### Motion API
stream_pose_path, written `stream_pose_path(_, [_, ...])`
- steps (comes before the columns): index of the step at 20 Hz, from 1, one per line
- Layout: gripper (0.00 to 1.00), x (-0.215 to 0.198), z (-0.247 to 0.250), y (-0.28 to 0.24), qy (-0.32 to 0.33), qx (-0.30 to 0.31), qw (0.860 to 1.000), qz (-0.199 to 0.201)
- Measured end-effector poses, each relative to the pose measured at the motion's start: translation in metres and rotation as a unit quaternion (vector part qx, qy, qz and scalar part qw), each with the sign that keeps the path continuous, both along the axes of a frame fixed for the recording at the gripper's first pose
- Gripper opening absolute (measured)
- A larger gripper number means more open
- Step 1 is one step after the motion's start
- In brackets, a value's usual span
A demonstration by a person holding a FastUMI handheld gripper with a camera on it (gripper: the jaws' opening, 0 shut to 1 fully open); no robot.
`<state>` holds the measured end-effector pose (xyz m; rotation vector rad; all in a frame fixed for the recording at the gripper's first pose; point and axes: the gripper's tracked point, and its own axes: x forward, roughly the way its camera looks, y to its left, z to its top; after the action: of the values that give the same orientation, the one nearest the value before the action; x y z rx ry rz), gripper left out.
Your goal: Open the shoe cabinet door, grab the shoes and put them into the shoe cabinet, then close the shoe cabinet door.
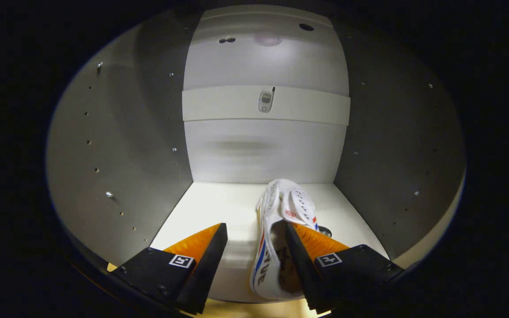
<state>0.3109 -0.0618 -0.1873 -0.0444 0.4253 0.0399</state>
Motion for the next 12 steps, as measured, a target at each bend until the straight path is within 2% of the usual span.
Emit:
stream_pose_path(1, [0.89, -0.006, 0.005, 0.001, -0.004, 0.003, 1.000, 0.001])
stream_pose_path(7, [0.97, -0.065, 0.041, -0.005, -0.028, 0.016, 0.999, -0.001])
stream_pose_path(12, [0.97, -0.144, 0.086, -0.013, -0.059, 0.026, 0.998, 0.017])
